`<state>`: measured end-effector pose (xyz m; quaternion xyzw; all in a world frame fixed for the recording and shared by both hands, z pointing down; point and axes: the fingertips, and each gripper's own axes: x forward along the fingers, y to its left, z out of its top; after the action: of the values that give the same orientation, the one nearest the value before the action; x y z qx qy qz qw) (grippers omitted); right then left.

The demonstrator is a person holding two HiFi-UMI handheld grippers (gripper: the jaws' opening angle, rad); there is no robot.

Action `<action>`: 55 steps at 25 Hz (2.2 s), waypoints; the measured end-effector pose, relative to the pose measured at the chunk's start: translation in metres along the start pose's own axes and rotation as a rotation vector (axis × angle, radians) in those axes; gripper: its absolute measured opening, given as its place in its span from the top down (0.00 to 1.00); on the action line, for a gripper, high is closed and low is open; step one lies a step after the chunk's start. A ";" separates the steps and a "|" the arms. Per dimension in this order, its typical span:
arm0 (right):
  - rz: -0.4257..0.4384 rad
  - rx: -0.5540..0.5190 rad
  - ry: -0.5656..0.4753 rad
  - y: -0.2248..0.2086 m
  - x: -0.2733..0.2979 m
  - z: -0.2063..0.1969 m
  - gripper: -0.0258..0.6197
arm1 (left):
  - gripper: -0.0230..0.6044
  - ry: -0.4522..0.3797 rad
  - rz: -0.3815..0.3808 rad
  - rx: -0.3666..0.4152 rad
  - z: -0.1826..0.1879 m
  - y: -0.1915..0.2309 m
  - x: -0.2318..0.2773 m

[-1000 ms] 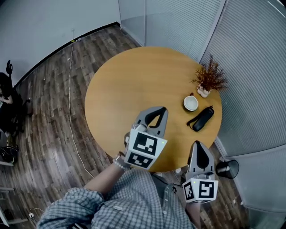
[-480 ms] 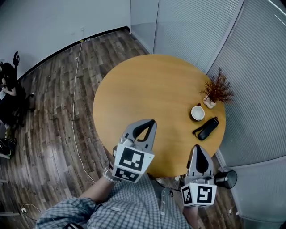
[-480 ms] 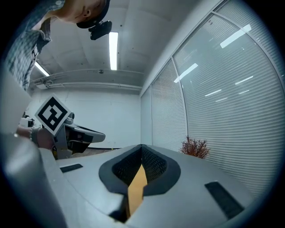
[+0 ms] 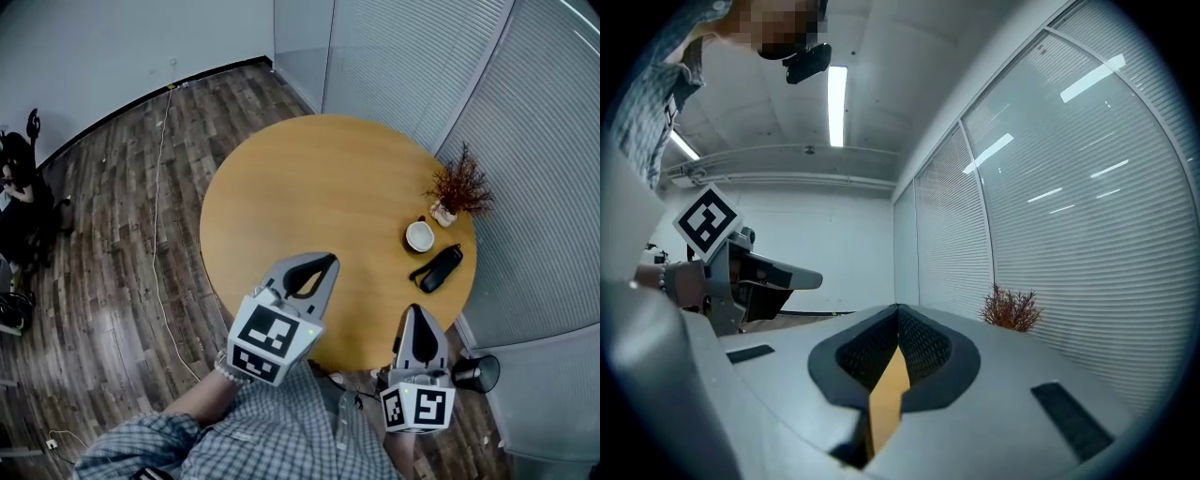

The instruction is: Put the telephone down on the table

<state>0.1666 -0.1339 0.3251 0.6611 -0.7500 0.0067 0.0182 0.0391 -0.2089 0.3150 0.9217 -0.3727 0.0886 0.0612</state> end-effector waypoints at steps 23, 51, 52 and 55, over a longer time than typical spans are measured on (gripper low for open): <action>-0.061 -0.009 0.029 0.004 -0.014 -0.005 0.95 | 0.95 -0.001 -0.086 -0.006 -0.007 -0.013 0.002; -0.066 -0.009 0.060 0.001 -0.021 -0.010 0.95 | 0.95 0.042 -0.135 -0.016 -0.019 -0.031 0.012; -0.066 -0.009 0.062 0.001 -0.021 -0.009 0.95 | 0.95 0.044 -0.135 -0.018 -0.019 -0.031 0.012; -0.064 -0.006 0.067 0.000 -0.021 -0.010 0.95 | 0.95 0.052 -0.137 -0.023 -0.021 -0.032 0.013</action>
<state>0.1692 -0.1124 0.3347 0.6841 -0.7275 0.0261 0.0456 0.0684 -0.1912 0.3364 0.9416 -0.3081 0.1036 0.0874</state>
